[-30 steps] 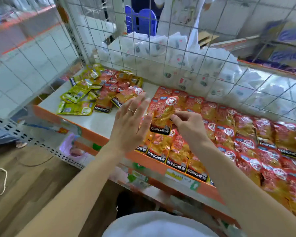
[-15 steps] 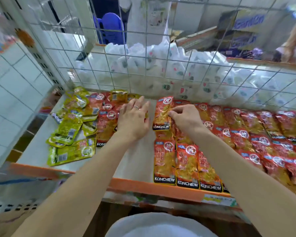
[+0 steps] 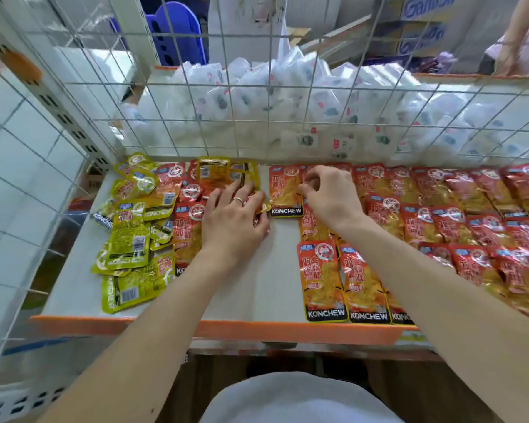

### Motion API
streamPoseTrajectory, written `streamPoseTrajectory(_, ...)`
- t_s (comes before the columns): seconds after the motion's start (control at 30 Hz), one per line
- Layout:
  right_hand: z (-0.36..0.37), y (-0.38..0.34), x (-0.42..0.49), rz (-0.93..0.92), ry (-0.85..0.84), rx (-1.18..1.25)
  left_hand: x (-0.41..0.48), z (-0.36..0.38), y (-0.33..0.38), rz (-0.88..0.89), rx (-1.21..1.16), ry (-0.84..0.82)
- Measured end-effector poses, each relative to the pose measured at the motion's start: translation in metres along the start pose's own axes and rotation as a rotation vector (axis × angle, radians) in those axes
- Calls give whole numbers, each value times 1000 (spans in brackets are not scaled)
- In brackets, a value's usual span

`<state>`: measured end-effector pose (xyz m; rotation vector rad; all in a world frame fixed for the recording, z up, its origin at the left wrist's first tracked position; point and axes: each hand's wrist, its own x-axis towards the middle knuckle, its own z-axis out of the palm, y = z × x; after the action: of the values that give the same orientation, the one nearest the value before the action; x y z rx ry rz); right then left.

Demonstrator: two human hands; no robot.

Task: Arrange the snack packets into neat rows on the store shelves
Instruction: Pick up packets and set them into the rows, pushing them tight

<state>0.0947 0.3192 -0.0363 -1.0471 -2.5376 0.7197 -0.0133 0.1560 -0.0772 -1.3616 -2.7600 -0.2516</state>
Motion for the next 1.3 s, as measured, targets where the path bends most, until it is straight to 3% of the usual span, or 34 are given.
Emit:
streamPoseTrajectory(0.07,5,0,-9,-119,9,-117,-2,3,-1,5,7,45)
streamPoseTrajectory(0.17,14,-3,-21,-249,-106,-254,-1,7,-1,3,-2,69)
streamPoseTrajectory(0.27,21,-4,-25,-232,-217,-333,-2,7,-2,10,-16,79)
streamPoseTrajectory(0.47,19,-9,-14,-182,-262,-313,-3,3,0,1,-44,76)
streamPoseTrajectory(0.73,23,-17,-33,-255,-72,-132,-9,-7,1,37,38,-17)
streamPoseTrajectory(0.9,29,-39,-45,-346,-88,-99,-43,-12,-14,27,36,109)
streamPoseTrajectory(1.13,53,-72,-74,-432,-367,-171,-88,-35,-53,-334,-303,411)
streamPoseTrajectory(1.2,58,-77,-81,-416,-387,-180,-99,-40,-77,-491,-290,389)
streamPoseTrajectory(1.3,61,-84,-90,-413,-392,-194,-115,-41,-105,-685,-239,229)
